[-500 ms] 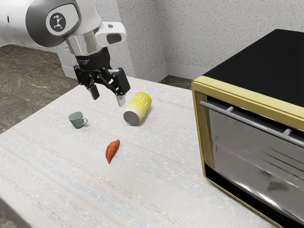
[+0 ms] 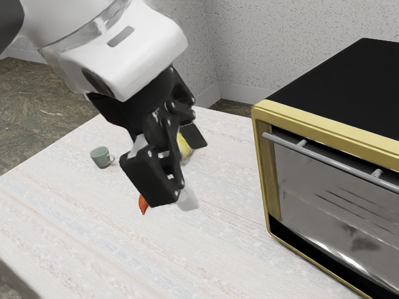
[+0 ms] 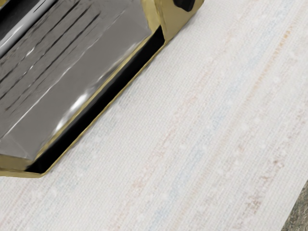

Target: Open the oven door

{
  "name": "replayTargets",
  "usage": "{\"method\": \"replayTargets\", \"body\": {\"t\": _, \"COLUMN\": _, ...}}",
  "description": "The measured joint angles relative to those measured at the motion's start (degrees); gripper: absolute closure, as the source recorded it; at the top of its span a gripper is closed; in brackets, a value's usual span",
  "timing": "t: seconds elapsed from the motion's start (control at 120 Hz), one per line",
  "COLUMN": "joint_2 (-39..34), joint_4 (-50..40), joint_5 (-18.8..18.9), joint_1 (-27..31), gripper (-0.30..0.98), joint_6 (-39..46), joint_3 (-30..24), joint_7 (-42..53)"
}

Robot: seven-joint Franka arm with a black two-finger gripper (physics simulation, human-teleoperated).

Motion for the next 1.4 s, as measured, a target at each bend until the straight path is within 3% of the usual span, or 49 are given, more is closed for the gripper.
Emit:
{"method": "replayTargets", "body": {"t": 0.142, "joint_2": 9.2, "joint_4": 5.7, "joint_5": 1.1, "joint_1": -0.2, "gripper": 0.00, "joint_6": 6.4, "joint_3": -5.6, "joint_7": 11.5}}
{"method": "replayTargets", "body": {"t": 0.383, "joint_2": 21.9, "joint_4": 14.4, "joint_5": 1.6, "joint_1": -0.1, "gripper": 0.00, "joint_6": 8.1, "joint_3": -4.8, "joint_7": 25.8}}
{"method": "replayTargets", "body": {"t": 0.667, "joint_2": 25.6, "joint_4": 14.5, "joint_5": 1.6, "joint_1": 3.7, "gripper": 0.00, "joint_6": 8.8, "joint_3": -4.6, "joint_7": 36.7}}
{"method": "replayTargets", "body": {"t": 0.792, "joint_2": 26.5, "joint_4": 14.9, "joint_5": 1.6, "joint_1": 3.7, "gripper": -0.09, "joint_6": 9.4, "joint_3": -4.4, "joint_7": 40.2}}
{"method": "replayTargets", "body": {"t": 0.842, "joint_2": 26.6, "joint_4": 14.7, "joint_5": 1.6, "joint_1": 3.6, "gripper": -0.01, "joint_6": 9.5, "joint_3": -4.4, "joint_7": 41.3}}
{"method": "replayTargets", "body": {"t": 0.958, "joint_2": 26.1, "joint_4": 12.5, "joint_5": 1.8, "joint_1": 3.6, "gripper": -0.04, "joint_6": 10.4, "joint_3": -4.6, "joint_7": 43.7}}
{"method": "replayTargets", "body": {"t": 0.992, "joint_2": 21.3, "joint_4": 5.7, "joint_5": 2.2, "joint_1": 4.0, "gripper": 0.00, "joint_6": 11.5, "joint_3": -5.1, "joint_7": 44.3}}
{"method": "replayTargets", "body": {"t": 1.042, "joint_2": 7.3, "joint_4": -12.1, "joint_5": 3.0, "joint_1": 3.2, "gripper": 0.17, "joint_6": 15.2, "joint_3": -5.3, "joint_7": 45.1}}
{"method": "replayTargets", "body": {"t": 1.125, "joint_2": -22.6, "joint_4": -48.7, "joint_5": 4.3, "joint_1": 3.0, "gripper": 0.09, "joint_6": 24.3, "joint_3": -5.1, "joint_7": 46.3}}
{"method": "replayTargets", "body": {"t": 1.167, "joint_2": -35.5, "joint_4": -57.4, "joint_5": 4.5, "joint_1": 1.3, "gripper": 0.07, "joint_6": 26.6, "joint_3": -6.8, "joint_7": 46.7}}
{"method": "replayTargets", "body": {"t": 1.192, "joint_2": -37.8, "joint_4": -52.2, "joint_5": 4.2, "joint_1": 1.2, "gripper": 0.05, "joint_6": 26.8, "joint_3": -6.1, "joint_7": 46.7}}
{"method": "replayTargets", "body": {"t": 1.225, "joint_2": -33.6, "joint_4": -36.3, "joint_5": 3.8, "joint_1": 4.2, "gripper": 0.04, "joint_6": 24.4, "joint_3": -3.0, "joint_7": 45.7}}
{"method": "replayTargets", "body": {"t": 1.258, "joint_2": -22.4, "joint_4": -16.4, "joint_5": 3.9, "joint_1": 9.6, "gripper": 0.04, "joint_6": 19.0, "joint_3": 0.5, "joint_7": 43.1}}
{"method": "replayTargets", "body": {"t": 1.292, "joint_2": -12.5, "joint_4": -4.1, "joint_5": 3.0, "joint_1": 13.0, "gripper": 0.03, "joint_6": 14.8, "joint_3": 6.1, "joint_7": 40.4}}
{"method": "replayTargets", "body": {"t": 1.342, "joint_2": -1.1, "joint_4": 4.7, "joint_5": 1.6, "joint_1": 15.6, "gripper": 0.02, "joint_6": 10.2, "joint_3": 14.4, "joint_7": 35.9}}
{"method": "replayTargets", "body": {"t": 1.4, "joint_2": 8.9, "joint_4": 8.0, "joint_5": 0.4, "joint_1": 17.0, "gripper": 0.02, "joint_6": 7.1, "joint_3": 18.7, "joint_7": 30.6}}
